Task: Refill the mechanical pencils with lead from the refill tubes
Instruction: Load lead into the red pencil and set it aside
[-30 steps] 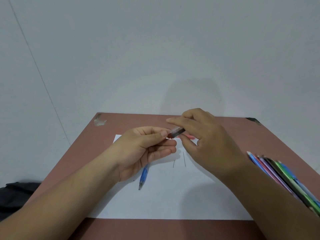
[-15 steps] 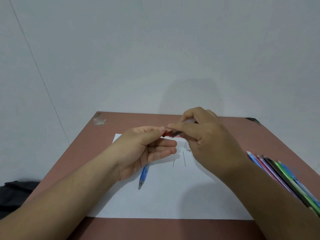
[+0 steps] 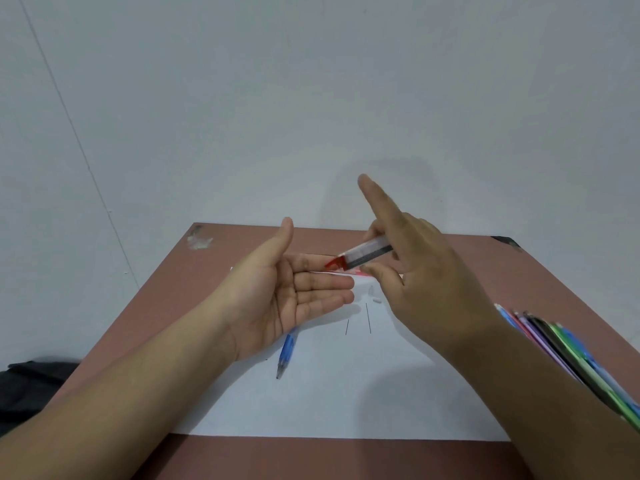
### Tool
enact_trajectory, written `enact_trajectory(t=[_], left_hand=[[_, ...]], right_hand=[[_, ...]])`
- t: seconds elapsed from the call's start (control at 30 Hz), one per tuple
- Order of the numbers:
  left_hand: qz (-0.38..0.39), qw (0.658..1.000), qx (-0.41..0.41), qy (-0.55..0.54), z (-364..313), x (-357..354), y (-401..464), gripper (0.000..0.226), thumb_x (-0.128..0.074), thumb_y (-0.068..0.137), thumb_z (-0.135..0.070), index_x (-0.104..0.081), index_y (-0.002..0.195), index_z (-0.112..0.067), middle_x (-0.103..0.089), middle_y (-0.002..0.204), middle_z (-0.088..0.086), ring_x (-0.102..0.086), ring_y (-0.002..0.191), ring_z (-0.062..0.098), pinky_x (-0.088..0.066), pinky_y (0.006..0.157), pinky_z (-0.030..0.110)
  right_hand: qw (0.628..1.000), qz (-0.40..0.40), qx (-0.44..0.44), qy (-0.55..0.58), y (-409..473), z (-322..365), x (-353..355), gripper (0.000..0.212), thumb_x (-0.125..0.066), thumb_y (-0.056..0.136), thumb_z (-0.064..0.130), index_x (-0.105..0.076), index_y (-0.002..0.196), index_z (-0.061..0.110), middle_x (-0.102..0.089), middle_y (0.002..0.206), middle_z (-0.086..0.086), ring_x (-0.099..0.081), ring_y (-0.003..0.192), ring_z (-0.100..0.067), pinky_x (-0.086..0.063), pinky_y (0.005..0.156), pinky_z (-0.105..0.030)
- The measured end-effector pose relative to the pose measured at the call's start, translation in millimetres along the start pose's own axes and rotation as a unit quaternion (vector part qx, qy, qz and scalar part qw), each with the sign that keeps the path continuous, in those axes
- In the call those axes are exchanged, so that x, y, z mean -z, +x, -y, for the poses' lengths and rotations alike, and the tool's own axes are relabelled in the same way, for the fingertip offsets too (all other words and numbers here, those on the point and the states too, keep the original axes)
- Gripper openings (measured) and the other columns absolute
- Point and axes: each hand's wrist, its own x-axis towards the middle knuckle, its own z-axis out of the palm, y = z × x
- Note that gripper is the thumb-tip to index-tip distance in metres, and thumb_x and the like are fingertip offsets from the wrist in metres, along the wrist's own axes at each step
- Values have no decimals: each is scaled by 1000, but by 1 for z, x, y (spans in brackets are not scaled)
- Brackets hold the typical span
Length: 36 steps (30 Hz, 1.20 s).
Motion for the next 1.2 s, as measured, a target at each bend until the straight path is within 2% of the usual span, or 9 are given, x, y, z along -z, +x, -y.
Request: enact_trajectory(t=[0.17, 0.3, 0.43, 0.57, 0.67, 0.83, 0.97, 1.1, 1.2], left_hand=[[16, 1000, 11, 3, -1, 2, 0, 97, -31, 91, -77, -62, 123, 9, -69, 115, 31, -71, 105, 40, -60, 88, 40], [24, 999, 18, 10, 0, 2, 0, 99, -31, 89, -79, -65, 119, 8, -68, 115, 32, -70, 106, 41, -59, 89, 41], [29, 999, 20, 18, 1, 2, -1, 99, -32, 88, -80, -63, 122, 8, -68, 115, 33, -71, 105, 41, -61, 86, 39], [26, 999, 12, 15, 1, 2, -1, 99, -32, 88, -79, -63, 122, 8, -68, 115, 33, -72, 102, 40, -62, 84, 38], [24, 999, 8, 19, 1, 2, 0, 98, -31, 89, -79, -64, 120, 8, -68, 114, 32, -71, 103, 41, -61, 86, 39], [22, 999, 10, 20, 1, 1, 0, 98, -32, 89, -79, -63, 119, 9, -68, 113, 34, -71, 103, 42, -61, 84, 40], [27, 999, 7, 25, 1, 2, 0, 97, -31, 90, -78, -66, 115, 8, -68, 113, 34, -70, 105, 42, -60, 87, 40], [26, 999, 8, 25, 2, 2, 0, 99, -31, 90, -79, -64, 118, 10, -68, 114, 34, -71, 104, 42, -61, 86, 40], [30, 999, 9, 24, 2, 3, 0, 98, -31, 90, -79, -66, 116, 9, -68, 114, 34, -70, 105, 42, -59, 88, 41]], right_hand=[[994, -42, 79, -59, -2, -5, -2, 60, -68, 87, -5, -64, 135, 32, -62, 107, 3, -57, 94, -25, -56, 74, -43], [1000, 2, 0, -18, 1, -2, 0, 95, -67, 91, 4, -18, 153, 57, -58, 103, 10, -53, 94, -19, -51, 80, -33], [995, -32, 80, -58, -2, -8, -3, 54, -70, 88, -1, -67, 130, 32, -62, 106, 6, -57, 91, -23, -55, 73, -41], [1000, -2, 15, -16, 0, -4, -3, 87, -70, 91, 6, -27, 154, 49, -59, 103, 10, -53, 92, -20, -51, 81, -34], [995, -26, 80, -55, -1, -9, -4, 64, -73, 86, -5, -63, 136, 34, -63, 106, 5, -57, 92, -23, -55, 75, -39], [1000, -2, 20, -19, 0, -3, -3, 87, -72, 88, 4, -32, 153, 46, -59, 102, 9, -54, 90, -20, -50, 78, -31], [994, -28, 89, -64, -2, -7, -5, 56, -73, 83, -7, -70, 127, 28, -62, 106, 4, -56, 91, -21, -55, 73, -36], [1000, 4, 24, -19, -1, 1, -1, 95, -71, 89, 4, -20, 153, 53, -58, 102, 11, -53, 92, -18, -50, 78, -30], [993, -32, 93, -67, -2, -5, -4, 68, -74, 82, -10, -63, 132, 34, -62, 104, 4, -57, 91, -23, -54, 73, -31]])
